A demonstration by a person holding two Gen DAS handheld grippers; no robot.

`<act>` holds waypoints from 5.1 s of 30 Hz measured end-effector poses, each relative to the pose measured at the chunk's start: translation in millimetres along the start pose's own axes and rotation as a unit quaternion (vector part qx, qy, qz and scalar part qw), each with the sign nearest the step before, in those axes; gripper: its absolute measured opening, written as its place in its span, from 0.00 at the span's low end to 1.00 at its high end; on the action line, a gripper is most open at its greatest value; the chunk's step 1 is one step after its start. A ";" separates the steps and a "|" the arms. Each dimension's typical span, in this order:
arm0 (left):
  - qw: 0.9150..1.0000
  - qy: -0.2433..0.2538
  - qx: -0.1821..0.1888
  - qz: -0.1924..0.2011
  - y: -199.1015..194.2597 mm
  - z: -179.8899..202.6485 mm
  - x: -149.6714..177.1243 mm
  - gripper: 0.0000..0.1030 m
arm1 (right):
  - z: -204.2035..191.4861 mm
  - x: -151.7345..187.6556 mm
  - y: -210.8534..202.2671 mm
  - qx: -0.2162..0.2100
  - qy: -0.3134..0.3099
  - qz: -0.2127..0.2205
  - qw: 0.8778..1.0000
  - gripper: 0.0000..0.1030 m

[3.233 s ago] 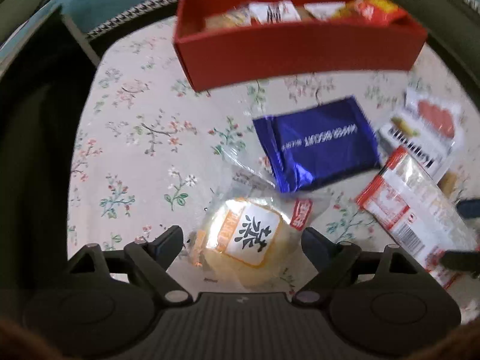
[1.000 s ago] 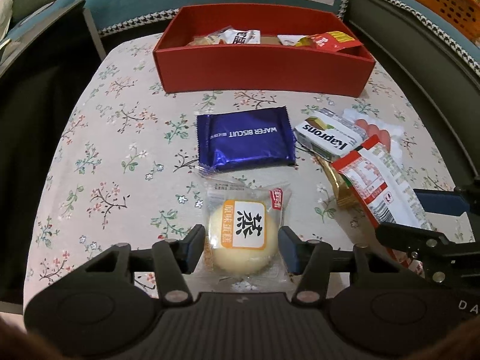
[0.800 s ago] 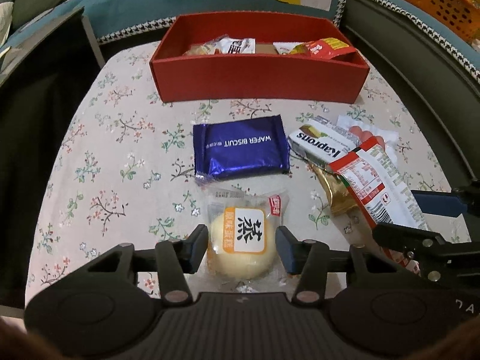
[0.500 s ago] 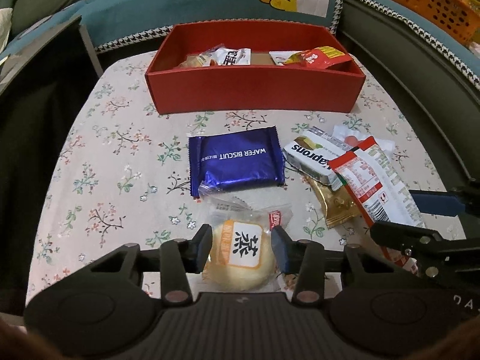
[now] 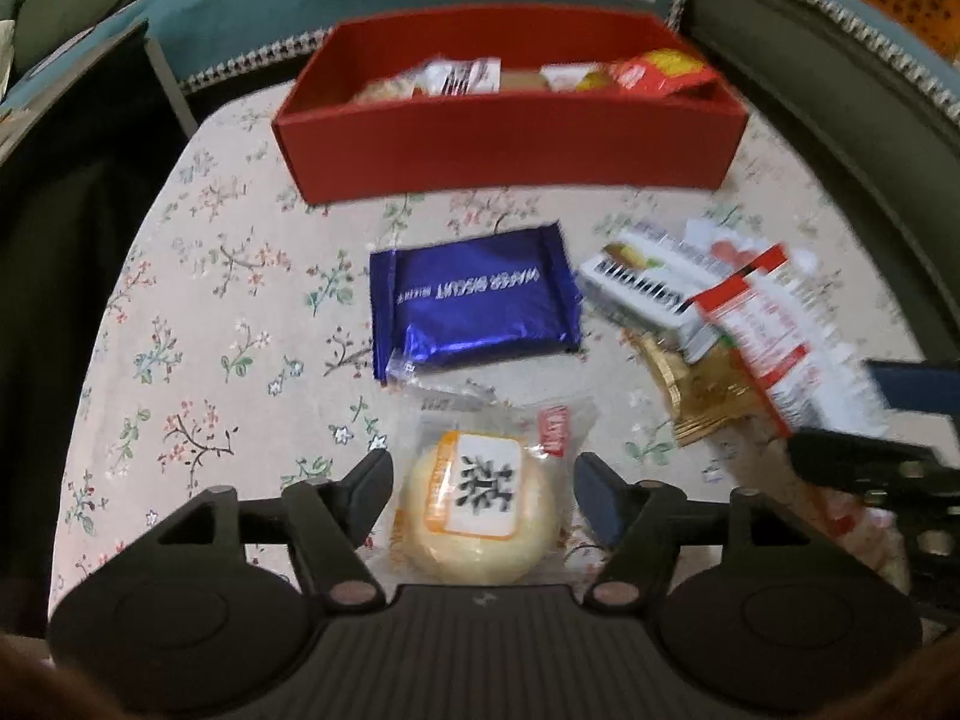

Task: Organize snacks
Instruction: 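Lift the bun and stick packet in both tools off the table, then carry the bun and stick packet in both tools over the red box, then lower the bun into the box and open the left tool while the right tool releases the stick packet, then withdraw both open tools from the box toward the remaining snacks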

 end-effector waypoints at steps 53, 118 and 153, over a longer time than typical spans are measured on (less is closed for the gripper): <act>0.994 -0.021 -0.022 0.100 -16.7 -17.4 -129.9 0.96 | 37.6 -124.8 1.5 0.024 0.035 0.104 0.994 0.54; 0.989 -0.077 -0.036 0.124 13.3 -57.8 -192.6 1.00 | 46.0 -202.2 43.8 0.029 0.029 0.125 0.991 0.65; 0.997 -0.021 0.019 0.066 -6.2 -18.9 -72.4 1.00 | 31.0 -71.3 22.4 0.020 0.045 0.024 0.998 0.69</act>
Point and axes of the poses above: each gripper's, at about its wrist camera, not at the fingertips, and y roughly the way its jaws point, z to its right, x to its underside, the point moved 10 cm from there along y, roughly the way its jaws point, and after that the axes turned 10 degrees about y, right-handed, at the moved point
